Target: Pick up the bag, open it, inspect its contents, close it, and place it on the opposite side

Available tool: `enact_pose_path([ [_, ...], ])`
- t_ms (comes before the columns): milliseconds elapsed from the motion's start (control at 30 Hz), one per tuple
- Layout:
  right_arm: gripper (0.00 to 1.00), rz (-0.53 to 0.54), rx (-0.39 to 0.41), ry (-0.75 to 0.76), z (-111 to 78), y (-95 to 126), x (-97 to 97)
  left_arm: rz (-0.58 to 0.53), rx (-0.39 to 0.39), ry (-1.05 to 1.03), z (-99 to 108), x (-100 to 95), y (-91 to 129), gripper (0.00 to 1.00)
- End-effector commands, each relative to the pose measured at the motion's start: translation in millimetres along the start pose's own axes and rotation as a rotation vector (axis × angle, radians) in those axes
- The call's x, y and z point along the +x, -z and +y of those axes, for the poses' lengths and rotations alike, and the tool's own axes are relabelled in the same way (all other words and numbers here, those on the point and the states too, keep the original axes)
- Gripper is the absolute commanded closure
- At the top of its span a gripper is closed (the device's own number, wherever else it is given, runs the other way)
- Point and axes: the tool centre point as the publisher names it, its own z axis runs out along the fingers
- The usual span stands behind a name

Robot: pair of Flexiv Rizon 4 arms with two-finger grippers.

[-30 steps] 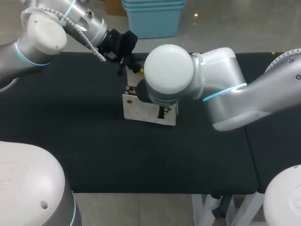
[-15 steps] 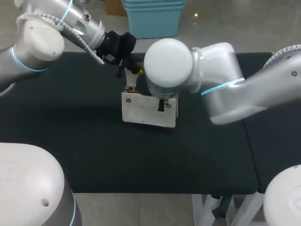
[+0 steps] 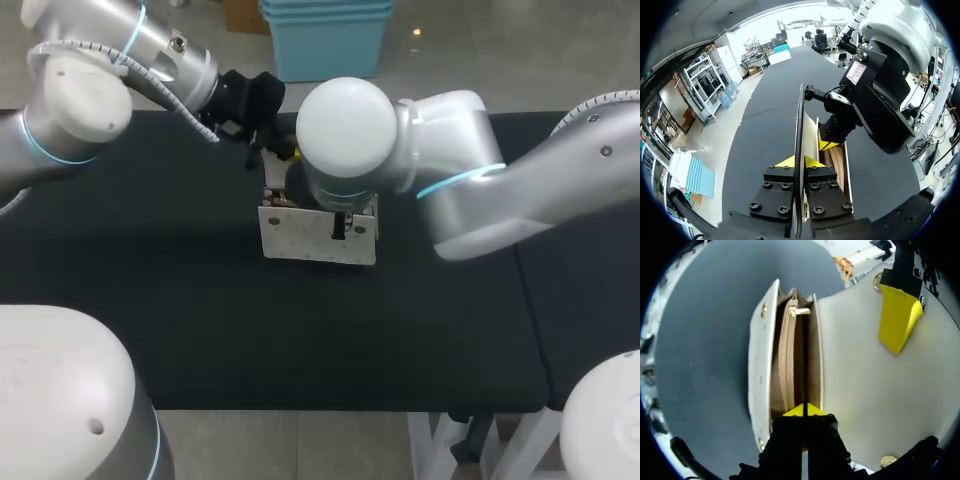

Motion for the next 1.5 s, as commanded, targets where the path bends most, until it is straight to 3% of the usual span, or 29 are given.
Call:
enact_pose_path([
  [33,1.0,-0.005,0.007,-0.003,1.4,-5.4,-0.7,-0.004,0.006,0.0,0.1,1.3,1.5,1.0],
  [867,1.0,0.124,0.06,0.039,-3.3,-23.8,4.4,0.026,0.051,0.014,8.8,0.7,3.4,1.0],
  [933,0.68,0.132,0.062,0.042,-4.2,-23.8,5.7,0.029,0.051,0.014,8.9,-0.3,3.1,1.0],
  [1000,0.54,0.139,0.067,0.044,-5.1,-23.2,7.0,0.033,0.054,0.016,9.7,-1.3,2.2,1.0],
  [1100,0.21,0.153,0.072,0.046,-7.2,-23.4,8.9,0.041,0.059,0.02,10.8,-2.0,0.8,1.0],
  [1200,0.0,0.168,0.082,0.051,-9.3,-25.4,11.1,0.043,0.063,0.018,10.9,-2.1,0.5,1.0],
  [1500,0.0,0.182,0.088,0.053,-10.4,-26.9,12.9,0.052,0.067,0.0,10.4,-1.8,0.1,1.0],
])
